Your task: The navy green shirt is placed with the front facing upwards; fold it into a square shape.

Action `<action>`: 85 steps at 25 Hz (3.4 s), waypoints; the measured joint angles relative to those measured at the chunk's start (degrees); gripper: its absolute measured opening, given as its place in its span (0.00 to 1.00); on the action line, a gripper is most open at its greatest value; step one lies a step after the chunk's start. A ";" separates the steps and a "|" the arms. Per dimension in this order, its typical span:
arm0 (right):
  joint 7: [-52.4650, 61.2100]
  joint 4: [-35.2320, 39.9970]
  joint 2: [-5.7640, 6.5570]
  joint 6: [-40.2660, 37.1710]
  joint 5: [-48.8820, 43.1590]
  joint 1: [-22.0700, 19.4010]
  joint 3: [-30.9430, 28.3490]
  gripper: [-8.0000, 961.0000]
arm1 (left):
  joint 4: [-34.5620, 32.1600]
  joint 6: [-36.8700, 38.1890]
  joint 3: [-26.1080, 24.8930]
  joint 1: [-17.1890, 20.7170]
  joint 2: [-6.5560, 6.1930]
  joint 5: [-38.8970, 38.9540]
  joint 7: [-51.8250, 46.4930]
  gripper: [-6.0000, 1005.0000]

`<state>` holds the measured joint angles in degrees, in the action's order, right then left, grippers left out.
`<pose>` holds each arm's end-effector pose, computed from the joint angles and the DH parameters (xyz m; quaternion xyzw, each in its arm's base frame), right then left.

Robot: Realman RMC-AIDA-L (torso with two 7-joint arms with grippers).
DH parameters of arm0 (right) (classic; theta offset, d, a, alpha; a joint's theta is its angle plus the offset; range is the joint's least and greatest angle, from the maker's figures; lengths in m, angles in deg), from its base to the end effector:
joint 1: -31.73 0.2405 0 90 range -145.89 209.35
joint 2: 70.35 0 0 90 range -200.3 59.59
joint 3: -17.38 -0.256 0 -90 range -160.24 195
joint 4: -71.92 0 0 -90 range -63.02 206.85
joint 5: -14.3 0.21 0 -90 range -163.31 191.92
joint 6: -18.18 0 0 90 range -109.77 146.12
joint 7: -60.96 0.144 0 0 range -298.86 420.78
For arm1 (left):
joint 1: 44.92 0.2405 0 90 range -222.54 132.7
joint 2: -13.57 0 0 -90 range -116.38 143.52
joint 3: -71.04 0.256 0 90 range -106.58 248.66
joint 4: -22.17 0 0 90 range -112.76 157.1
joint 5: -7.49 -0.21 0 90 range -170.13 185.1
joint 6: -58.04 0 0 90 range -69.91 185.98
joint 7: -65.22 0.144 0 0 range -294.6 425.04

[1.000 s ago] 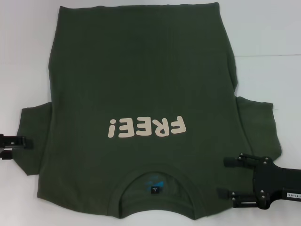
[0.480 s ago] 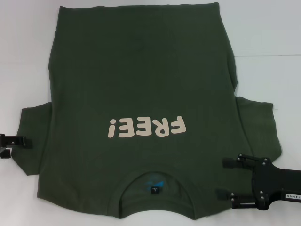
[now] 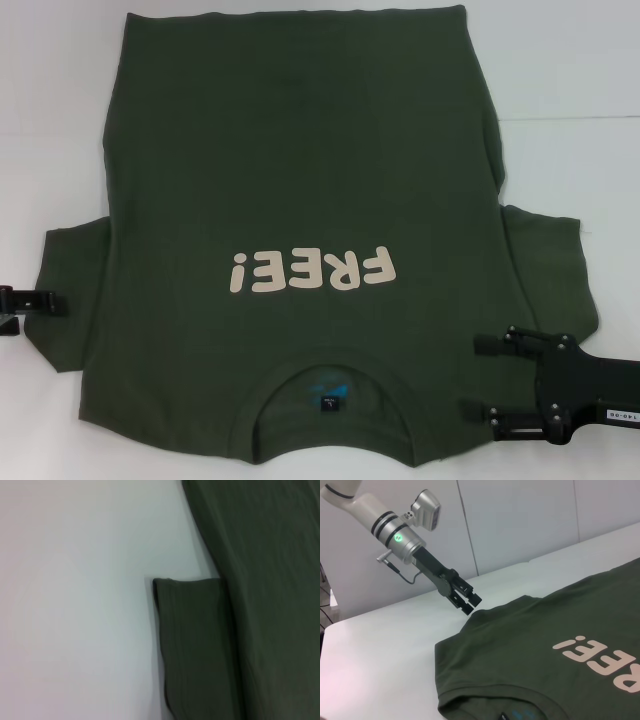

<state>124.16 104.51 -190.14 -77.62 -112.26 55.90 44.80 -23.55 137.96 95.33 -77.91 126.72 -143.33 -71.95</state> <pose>0.3108 0.2683 -0.0116 -0.9453 0.1938 0.2317 0.1232 -0.3550 0.3458 0.0830 -0.7095 -0.6568 -0.0667 0.2466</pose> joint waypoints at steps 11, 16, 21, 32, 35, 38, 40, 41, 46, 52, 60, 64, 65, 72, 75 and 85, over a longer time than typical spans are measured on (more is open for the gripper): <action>0.00 0.01 0.00 0.31 0.00 0.05 0.00 0.95 | 0.61 -0.21 0.50 -0.08 0.05 -0.01 0.10 0.87; 0.00 0.01 0.00 0.61 0.00 0.09 0.00 0.95 | 0.70 -0.22 1.09 -0.19 0.09 0.01 0.12 0.87; -0.01 -0.02 0.00 0.66 0.00 0.09 0.00 0.95 | 1.00 -0.30 1.29 -0.46 0.14 0.00 0.11 0.87; 0.03 -0.70 0.17 0.93 0.00 0.52 0.00 0.95 | 1.10 -0.03 1.14 -1.16 0.00 0.47 0.14 0.87; 0.05 -0.70 0.17 0.93 0.00 0.53 0.00 0.95 | 0.96 -0.39 0.92 -1.29 -0.25 0.24 0.15 0.87; 0.07 -0.70 0.18 0.96 0.00 0.53 0.01 0.95 | 0.88 -1.13 1.00 -1.29 -0.26 0.02 0.15 0.87; 0.08 -0.70 0.18 1.00 0.00 0.52 0.00 0.95 | 0.79 -1.63 1.05 -1.20 -0.27 -0.02 0.15 0.87; 0.08 -0.70 0.18 1.00 0.00 0.52 0.01 0.95 | 0.77 -1.80 1.05 -1.16 -0.28 -0.05 0.15 0.87; 0.15 -0.70 0.18 1.01 0.00 0.52 0.01 0.95 | 0.75 -2.51 1.26 -1.07 -0.22 -0.47 0.19 0.87; 0.17 -0.70 0.18 1.01 0.00 0.52 0.00 0.95 | 0.97 -3.05 1.46 -0.85 0.02 -0.71 0.63 0.87; 0.17 -0.70 0.18 1.21 0.00 0.57 0.00 0.95 | 1.25 -2.82 2.11 -0.86 0.14 -0.71 0.67 0.87; 0.17 -0.70 0.17 1.23 0.00 0.59 0.00 0.95 | 1.41 -2.70 2.23 -1.00 0.20 -0.71 0.68 0.87; 0.17 -0.70 0.18 1.23 0.00 0.60 0.00 0.95 | 1.43 -2.69 2.36 -1.00 0.24 -0.71 0.65 0.87; 0.17 -0.70 0.18 1.32 0.00 0.62 0.00 0.95 | 2.13 -2.26 2.97 -1.41 0.41 -0.68 0.38 0.87; 0.17 -0.70 0.18 1.32 0.00 0.62 0.01 0.95 | 2.76 -1.79 2.96 -1.65 0.49 -0.34 0.38 0.87; 0.17 -0.70 0.18 1.32 0.00 0.61 0.01 0.95 | 3.02 -1.78 2.95 -2.09 0.86 -0.51 -0.12 0.86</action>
<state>124.33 103.82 -189.96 -76.30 -112.26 56.51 44.80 -20.54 136.18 98.28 -80.00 127.58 -143.85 -72.06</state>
